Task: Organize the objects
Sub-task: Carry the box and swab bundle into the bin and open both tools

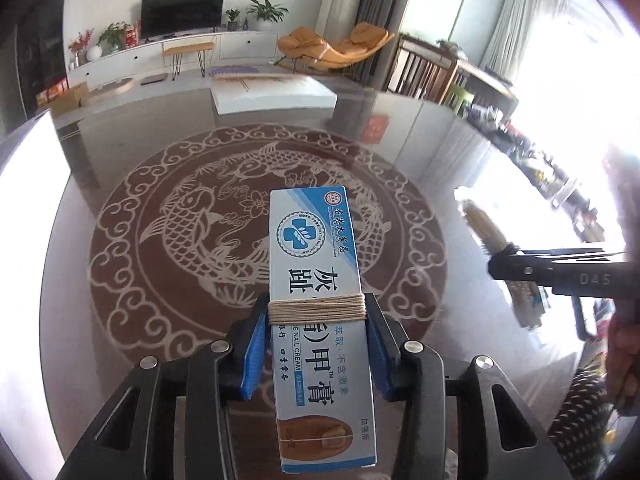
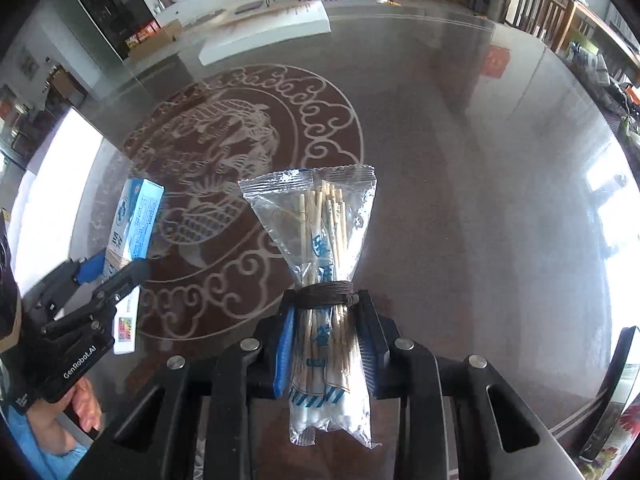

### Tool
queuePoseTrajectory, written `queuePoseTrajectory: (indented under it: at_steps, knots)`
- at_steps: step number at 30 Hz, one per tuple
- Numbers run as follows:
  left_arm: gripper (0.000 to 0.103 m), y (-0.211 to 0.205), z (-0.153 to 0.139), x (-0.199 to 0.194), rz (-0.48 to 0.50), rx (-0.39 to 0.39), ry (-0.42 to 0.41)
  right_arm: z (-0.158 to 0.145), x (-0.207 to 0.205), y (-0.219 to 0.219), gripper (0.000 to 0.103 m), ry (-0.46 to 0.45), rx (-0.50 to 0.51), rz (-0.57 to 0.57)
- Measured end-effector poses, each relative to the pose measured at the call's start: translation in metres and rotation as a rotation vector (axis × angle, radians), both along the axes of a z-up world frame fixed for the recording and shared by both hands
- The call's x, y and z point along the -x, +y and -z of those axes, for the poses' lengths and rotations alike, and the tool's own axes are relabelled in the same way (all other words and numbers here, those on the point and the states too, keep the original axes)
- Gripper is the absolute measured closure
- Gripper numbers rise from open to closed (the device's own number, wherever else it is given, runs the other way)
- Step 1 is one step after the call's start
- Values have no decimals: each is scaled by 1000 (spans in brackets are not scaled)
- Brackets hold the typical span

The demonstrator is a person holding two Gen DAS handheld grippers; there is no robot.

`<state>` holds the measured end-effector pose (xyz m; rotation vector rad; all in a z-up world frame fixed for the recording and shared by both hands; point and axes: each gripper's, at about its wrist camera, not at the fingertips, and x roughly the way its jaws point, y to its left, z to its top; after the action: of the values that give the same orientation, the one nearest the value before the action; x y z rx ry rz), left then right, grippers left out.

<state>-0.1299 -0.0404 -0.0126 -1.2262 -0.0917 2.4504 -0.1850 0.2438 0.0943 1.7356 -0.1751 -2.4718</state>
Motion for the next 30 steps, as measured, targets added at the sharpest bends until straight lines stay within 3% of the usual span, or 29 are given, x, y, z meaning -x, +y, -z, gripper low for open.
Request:
queuePoseTrajectory:
  at_steps: [5, 7, 10, 14, 19, 20, 21, 23, 25, 28, 30]
  knots:
    - [60, -79, -78, -54, -86, -173, 96, -69, -23, -83, 74, 113, 122, -163]
    - [59, -117, -103, -72, -139, -161, 148, -92, -32, -126, 74, 145, 190, -242]
    - [59, -187, -124, -98, -289, -81, 191, -119, -48, -204, 74, 158, 308, -377]
    - [59, -270, -108, -114, -503, 119, 131, -118, -67, -310, 74, 100, 387, -545]
    - [58, -329, -64, -112, -634, 208, -49, -81, -89, -394, 70, 10, 305, -685]
    - [58, -336, -56, -112, -651, 226, -78, -70, -90, -405, 62, 7, 262, -693]
    - [55, -339, -51, -113, -663, 242, -99, -64, -90, -410, 55, 16, 224, -694]
    - [36, -341, -48, -116, -671, 249, -115, -58, -88, -410, 55, 22, 197, -684]
    - [17, -333, -53, -123, -661, 255, -81, -57, -87, -400, 55, 27, 213, -673]
    - [4, -316, -63, -130, -648, 305, -24, -64, -83, -385, 44, 66, 189, -656]
    - [2, -304, -76, -133, -690, 355, 4, -68, -84, -378, 36, 94, 174, -654]
